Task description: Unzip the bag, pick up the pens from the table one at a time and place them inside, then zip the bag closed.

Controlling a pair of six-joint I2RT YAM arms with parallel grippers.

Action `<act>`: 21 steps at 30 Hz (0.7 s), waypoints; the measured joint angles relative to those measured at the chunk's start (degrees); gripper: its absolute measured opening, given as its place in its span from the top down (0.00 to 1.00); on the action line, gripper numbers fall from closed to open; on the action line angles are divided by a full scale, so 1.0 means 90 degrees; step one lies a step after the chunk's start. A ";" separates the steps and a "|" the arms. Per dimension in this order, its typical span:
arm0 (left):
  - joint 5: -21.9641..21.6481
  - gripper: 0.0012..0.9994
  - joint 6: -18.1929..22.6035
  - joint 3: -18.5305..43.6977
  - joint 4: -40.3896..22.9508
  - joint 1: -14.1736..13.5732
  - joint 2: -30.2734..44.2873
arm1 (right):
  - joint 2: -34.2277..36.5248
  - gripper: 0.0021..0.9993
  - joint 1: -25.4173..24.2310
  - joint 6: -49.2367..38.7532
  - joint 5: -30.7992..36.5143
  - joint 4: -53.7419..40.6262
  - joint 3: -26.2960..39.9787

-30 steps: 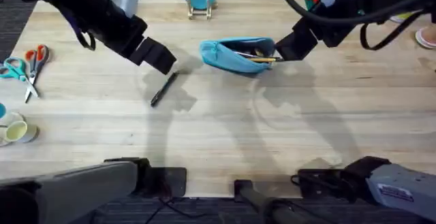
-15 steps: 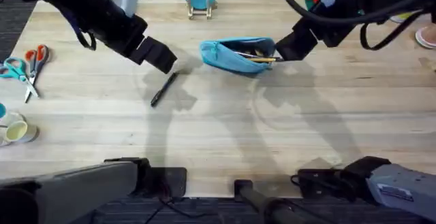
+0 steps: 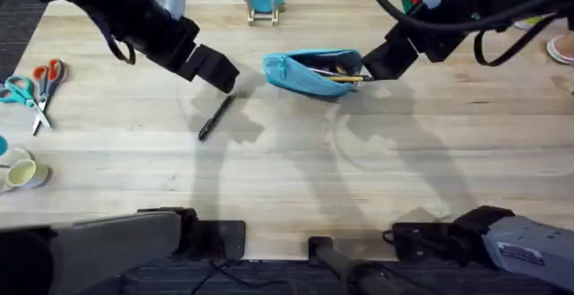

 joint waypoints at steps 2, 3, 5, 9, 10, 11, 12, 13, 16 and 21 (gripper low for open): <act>0.0018 0.01 -0.0002 0.0000 0.0007 0.0000 0.0130 | 0.0000 0.00 0.0000 0.0000 0.0000 0.0002 0.0000; -0.0007 0.01 -0.0005 0.0000 0.0014 0.0000 0.0198 | 0.0000 0.00 0.0000 0.0000 0.0000 0.0000 -0.0002; -0.0167 0.01 -0.0071 0.0000 0.0039 0.0000 0.0364 | 0.0001 0.00 0.0000 0.0000 0.0001 0.0002 -0.0001; -0.0432 0.00 -0.0312 0.0000 0.0170 0.0000 0.0741 | 0.0000 0.00 0.0000 0.0000 0.0000 0.0002 -0.0002; -0.0463 0.00 -0.0345 0.0000 0.0175 0.0000 0.0830 | 0.0000 0.00 0.0000 0.0000 0.0000 0.0002 0.0000; -0.0488 0.00 -0.0387 0.0000 0.0172 0.0000 0.0926 | 0.0000 0.00 0.0000 0.0000 0.0000 0.0002 -0.0001; -0.0520 0.00 -0.0435 0.0000 0.0181 0.0000 0.1016 | 0.0000 0.00 0.0000 0.0000 0.0000 0.0002 0.0000; -0.0565 0.00 -0.0489 0.0000 0.0202 0.0000 0.1105 | 0.0000 0.00 0.0000 0.0000 0.0000 0.0002 0.0000; -0.0705 0.00 -0.0619 0.0000 0.0289 -0.0022 0.1347 | 0.0000 0.00 0.0000 0.0000 0.0002 0.0002 0.0000; -0.0909 0.00 -0.0792 0.0000 0.0499 -0.0145 0.1628 | 0.0001 0.00 0.0000 0.0000 0.0000 0.0002 0.0000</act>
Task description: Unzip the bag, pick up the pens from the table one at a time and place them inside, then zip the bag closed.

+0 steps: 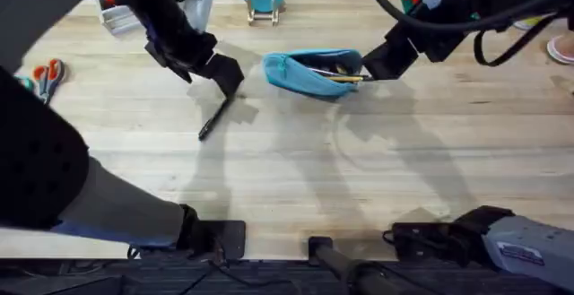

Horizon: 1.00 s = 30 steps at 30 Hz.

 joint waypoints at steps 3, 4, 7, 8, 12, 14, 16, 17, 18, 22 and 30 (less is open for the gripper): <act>-0.0171 0.00 -0.0096 0.0000 0.0181 -0.0074 0.0062 | -0.0001 0.00 0.0000 0.0000 0.0000 0.0000 -0.0001; -0.0229 0.00 -0.0122 -0.0002 0.0235 -0.0101 0.0063 | -0.0001 0.00 0.0000 0.0000 0.0000 0.0000 0.0000; -0.0393 0.00 -0.0218 -0.0042 0.0471 -0.0160 0.0063 | -0.0001 0.00 0.0000 0.0000 0.0001 0.0000 0.0000; -0.0435 0.00 -0.0257 -0.0084 0.0551 -0.0173 0.0063 | -0.0001 0.00 0.0000 0.0000 0.0000 0.0000 0.0000; -0.0554 0.00 -0.0351 -0.0351 0.0806 -0.0190 0.0063 | -0.0001 0.00 0.0000 0.0000 0.0000 0.0000 0.0000; -0.0561 0.00 -0.0373 -0.0538 0.0948 -0.0190 0.0063 | -0.0001 0.00 0.0000 0.0000 0.0000 0.0000 0.0000; -0.0576 0.00 -0.0378 -0.0744 0.1057 -0.0192 0.0063 | -0.0001 0.00 0.0000 0.0000 0.0001 0.0000 -0.0001; -0.0580 0.00 -0.0378 -0.0861 0.1114 -0.0197 0.0063 | -0.0001 0.00 0.0000 0.0000 0.0002 0.0000 -0.0002; -0.0583 0.00 -0.0383 -0.0973 0.1181 -0.0210 0.0063 | -0.0001 0.00 0.0000 0.0000 0.0000 0.0000 0.0000; -0.0602 0.00 -0.0439 -0.1521 0.1785 -0.0278 0.0063 | -0.0001 0.00 0.0000 0.0000 0.0002 0.0000 0.0000; -0.0644 0.00 -0.0475 -0.2144 0.2296 -0.0280 0.0063 | -0.0001 0.00 0.0000 0.0000 0.0000 0.0002 -0.0001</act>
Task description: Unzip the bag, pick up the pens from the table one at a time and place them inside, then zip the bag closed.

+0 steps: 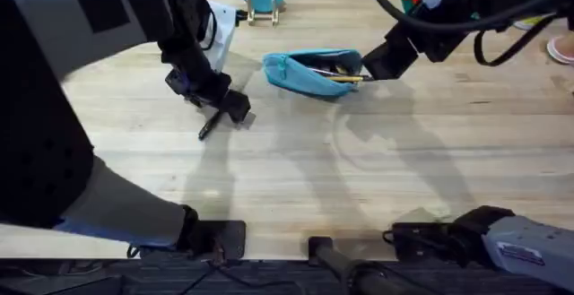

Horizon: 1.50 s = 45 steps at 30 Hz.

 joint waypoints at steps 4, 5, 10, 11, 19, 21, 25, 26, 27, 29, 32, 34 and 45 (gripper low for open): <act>0.0094 0.00 -0.0017 -0.0022 0.0014 0.0000 0.0000 | 0.0000 0.00 0.0000 0.0000 0.0001 -0.0002 0.0001; 0.0097 0.00 -0.0019 -0.0024 0.0015 0.0000 0.0000 | 0.0000 0.00 0.0000 0.0000 0.0000 0.0000 0.0001; 0.0112 0.00 -0.0024 -0.0022 0.0020 0.0000 0.0000 | 0.0000 0.00 0.0000 0.0000 0.0001 0.0000 0.0001; 0.0112 0.00 -0.0028 -0.0023 0.0027 0.0000 0.0000 | 0.0000 0.00 0.0000 0.0000 0.0001 0.0000 0.0000; 0.0117 0.00 -0.0034 -0.0025 0.0046 0.0000 0.0000 | 0.0000 0.00 0.0000 0.0000 0.0000 0.0000 -0.0001; 0.0119 0.00 -0.0033 -0.0023 0.0046 0.0000 0.0000 | 0.0000 0.00 0.0000 0.0000 0.0002 0.0000 0.0001; 0.0099 0.00 -0.0017 -0.0020 0.0065 0.0000 0.0050 | 0.0000 0.00 0.0000 0.0000 0.0001 0.0000 0.0001; 0.0095 0.00 -0.0015 -0.0010 0.0061 0.0000 0.0068 | 0.0000 0.00 0.0000 0.0000 0.0002 0.0000 0.0001; 0.0092 0.00 -0.0016 0.0005 0.0059 0.0000 0.0083 | 0.0000 0.00 0.0000 0.0001 0.0002 -0.0001 0.0000; 0.0090 0.00 -0.0017 0.0034 0.0039 0.0000 0.0114 | 0.0000 0.00 0.0000 0.0000 0.0000 0.0002 0.0001; 0.0090 0.01 -0.0019 0.0043 0.0027 0.0000 0.0121 | 0.0000 0.00 0.0000 0.0000 0.0002 0.0005 0.0001; 0.0052 0.09 -0.0011 0.0043 0.0041 0.0001 0.0121 | 0.0000 0.00 0.0000 0.0000 0.0000 0.0005 0.0001; 0.0124 0.95 0.0029 0.0073 0.0092 0.0012 0.0119 | 0.0000 0.00 0.0000 0.0000 0.0002 0.0005 -0.0001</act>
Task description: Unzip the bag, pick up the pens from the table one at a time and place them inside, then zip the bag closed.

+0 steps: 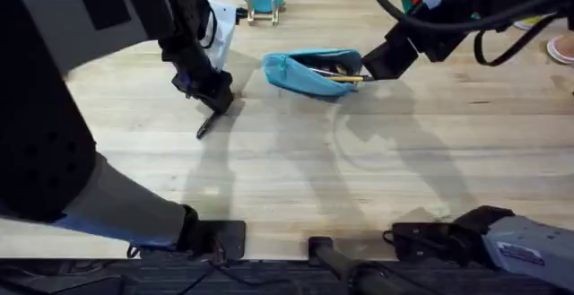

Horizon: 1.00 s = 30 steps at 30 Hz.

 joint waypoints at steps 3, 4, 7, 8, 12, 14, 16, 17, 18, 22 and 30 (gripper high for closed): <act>0.0000 0.95 0.0000 0.0012 -0.0005 0.0000 0.0000 | 0.0000 0.00 0.0000 -0.0021 0.0000 0.0000 0.0002; -0.0002 0.96 -0.0001 0.0021 -0.0014 0.0000 0.0003 | 0.0000 0.00 0.0000 -0.0028 0.0002 0.0000 0.0001; -0.0002 0.96 -0.0015 0.0138 -0.0127 0.0000 0.0091 | 0.0000 0.00 0.0000 -0.0051 0.0010 -0.0008 0.0002; 0.0000 0.96 -0.0021 0.0205 -0.0172 0.0000 0.0141 | 0.0000 0.00 0.0000 -0.0051 0.0021 -0.0029 0.0002; 0.0094 0.96 -0.0064 0.0724 -0.0427 -0.0004 0.0384 | -0.0033 0.00 0.0000 0.0029 0.0043 -0.0117 0.0002; 0.0136 0.96 -0.0075 0.1104 -0.0635 -0.0007 0.0420 | -0.0126 0.00 0.0000 0.0188 0.0044 -0.0119 0.0002; 0.0143 0.96 -0.0088 0.1542 -0.0838 -0.0029 0.0418 | -0.0296 0.00 0.0000 0.0311 0.0046 -0.0141 0.0002; 0.0144 0.96 -0.0092 0.1734 -0.0882 -0.0046 0.0418 | -0.0389 0.00 0.0000 0.0347 0.0044 -0.0179 0.0002; 0.0146 0.96 -0.0094 0.1962 -0.0931 -0.0075 0.0418 | -0.0510 0.00 0.0000 0.0383 0.0045 -0.0233 0.0002; 0.0160 0.96 -0.0060 0.2718 -0.1054 -0.0323 0.0418 | -0.0930 0.00 0.0000 0.0480 0.0044 -0.0468 0.0002; 0.0183 0.96 0.0511 0.3734 -0.1086 -0.1392 0.0418 | -0.1617 0.00 0.0000 0.0681 0.0044 -0.1076 0.0002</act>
